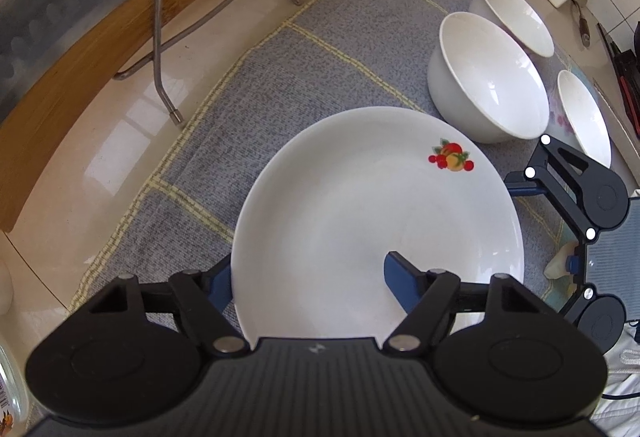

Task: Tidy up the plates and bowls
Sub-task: 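Lift the fruit-print plate with the left tool and carry it toward the plate stack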

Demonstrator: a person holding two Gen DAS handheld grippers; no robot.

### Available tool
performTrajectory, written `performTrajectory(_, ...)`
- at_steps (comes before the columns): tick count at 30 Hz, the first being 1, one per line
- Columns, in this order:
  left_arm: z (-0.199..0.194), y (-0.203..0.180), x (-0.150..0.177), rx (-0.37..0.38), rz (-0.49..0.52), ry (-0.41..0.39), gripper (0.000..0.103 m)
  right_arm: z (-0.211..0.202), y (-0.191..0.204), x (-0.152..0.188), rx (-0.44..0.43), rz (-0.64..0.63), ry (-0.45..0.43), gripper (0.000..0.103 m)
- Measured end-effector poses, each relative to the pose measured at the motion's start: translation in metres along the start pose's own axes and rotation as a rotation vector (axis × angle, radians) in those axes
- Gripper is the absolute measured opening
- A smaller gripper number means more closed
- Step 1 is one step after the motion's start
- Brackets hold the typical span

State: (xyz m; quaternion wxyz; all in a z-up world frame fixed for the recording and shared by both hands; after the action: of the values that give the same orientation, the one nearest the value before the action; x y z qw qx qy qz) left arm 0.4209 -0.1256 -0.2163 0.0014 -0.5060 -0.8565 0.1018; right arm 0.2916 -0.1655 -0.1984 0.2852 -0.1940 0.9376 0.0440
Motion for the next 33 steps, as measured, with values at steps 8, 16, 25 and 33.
performTrajectory(8,-0.004,-0.004,0.007,0.010,-0.005,-0.010,0.073,-0.006,0.004,0.001,0.010,-0.033,0.012,0.103)
performTrajectory(16,-0.017,-0.011,0.020,0.009,-0.028,-0.037,0.073,-0.020,0.010,-0.003,-0.005,-0.064,0.009,0.103)
performTrajectory(25,-0.041,-0.021,0.039,-0.006,-0.063,-0.077,0.073,-0.047,0.023,-0.011,-0.055,-0.088,0.003,0.103)
performTrajectory(33,-0.064,-0.027,0.062,-0.015,-0.118,-0.129,0.073,-0.065,0.042,-0.016,-0.074,-0.143,-0.020,0.103)
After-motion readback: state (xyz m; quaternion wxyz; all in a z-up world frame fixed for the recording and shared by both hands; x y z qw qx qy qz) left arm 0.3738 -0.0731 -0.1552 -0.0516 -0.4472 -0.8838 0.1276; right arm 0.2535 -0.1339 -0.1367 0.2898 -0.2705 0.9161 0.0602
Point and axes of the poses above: each gripper's, at about its wrist camera, not at the fingertips, and z roughly the way its jaws point, y to its left, x to its underside, the point moved 10 cm from there along z, roughly the way its jaws point, and after that the axes turned 8 degrees about y, right-handed, at the moved point
